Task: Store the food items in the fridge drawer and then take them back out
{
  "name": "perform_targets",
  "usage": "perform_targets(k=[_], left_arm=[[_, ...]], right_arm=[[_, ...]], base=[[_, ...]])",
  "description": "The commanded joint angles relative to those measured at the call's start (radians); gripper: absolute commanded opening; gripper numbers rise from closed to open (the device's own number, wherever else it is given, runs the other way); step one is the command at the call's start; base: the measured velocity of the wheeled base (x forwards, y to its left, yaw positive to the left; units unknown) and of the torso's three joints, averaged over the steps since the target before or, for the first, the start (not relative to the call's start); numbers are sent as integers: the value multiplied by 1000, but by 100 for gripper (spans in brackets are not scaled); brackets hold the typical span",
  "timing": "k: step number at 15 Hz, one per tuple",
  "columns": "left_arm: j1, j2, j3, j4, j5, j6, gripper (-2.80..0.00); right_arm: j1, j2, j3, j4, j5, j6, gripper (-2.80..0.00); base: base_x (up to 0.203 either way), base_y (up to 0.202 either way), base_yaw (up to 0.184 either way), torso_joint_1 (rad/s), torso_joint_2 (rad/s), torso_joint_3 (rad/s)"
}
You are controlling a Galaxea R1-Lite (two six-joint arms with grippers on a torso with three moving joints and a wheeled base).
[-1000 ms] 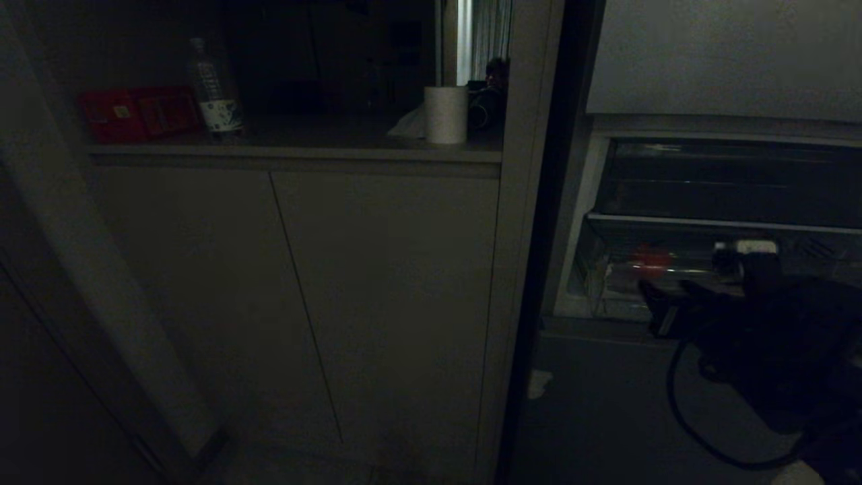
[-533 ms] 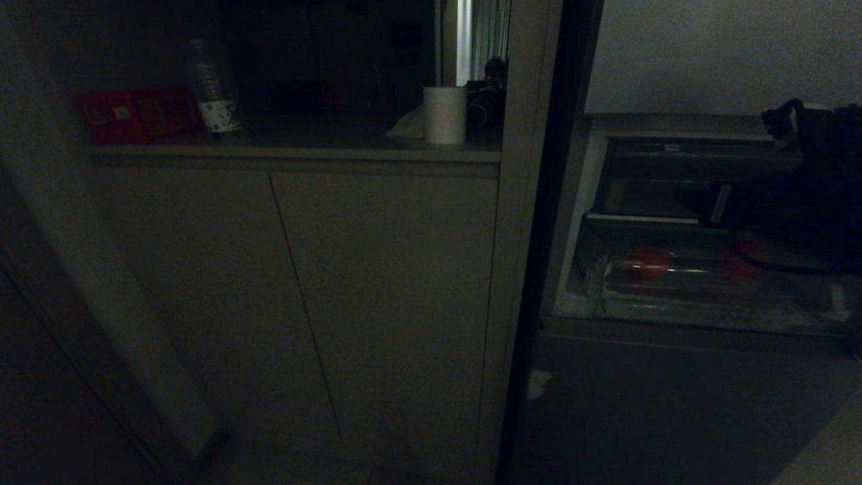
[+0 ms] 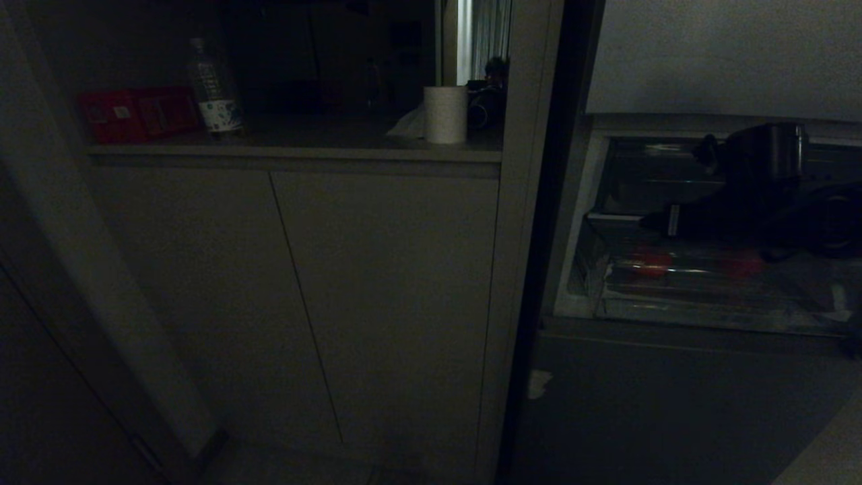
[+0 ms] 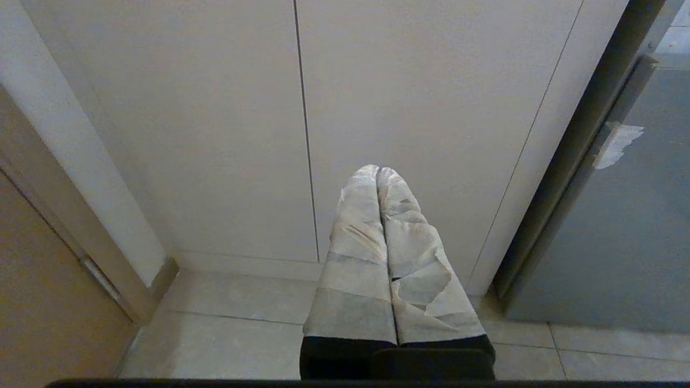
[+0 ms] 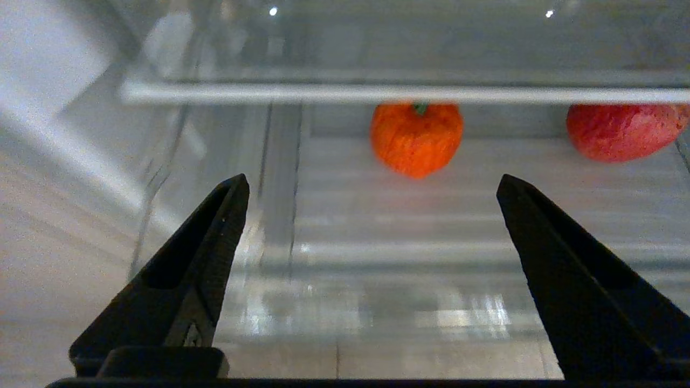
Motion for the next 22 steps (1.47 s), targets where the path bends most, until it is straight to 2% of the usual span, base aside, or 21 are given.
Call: perform_targets(k=[1,4,10,14,17,19,22], left_arm=[[0,1,0,0,0,0,-280],[0,1,0,0,0,0,-280],[0,1,0,0,0,0,-280],[0,1,0,0,0,0,-280],[0,1,0,0,0,0,-280],[0,1,0,0,0,0,-280],[0,1,0,0,0,0,-280]], right_arm=[[-13,58,-47,-2,0,8,0],[-21,102,-100,37,-3,4,0],[-35,136,-198,261,-3,11,0],[-37,60,-206,406,-1,8,0],[-50,-38,-201,611,5,6,0],[-62,-103,-200,731,52,2,0],[-70,-119,-177,750,69,0,0]], base=[[0,0,0,0,0,0],[0,0,0,0,0,0],[0,0,0,0,0,0],[0,0,0,0,0,0],[0,0,0,0,0,0],[0,0,0,0,0,0],[0,0,0,0,0,0]])
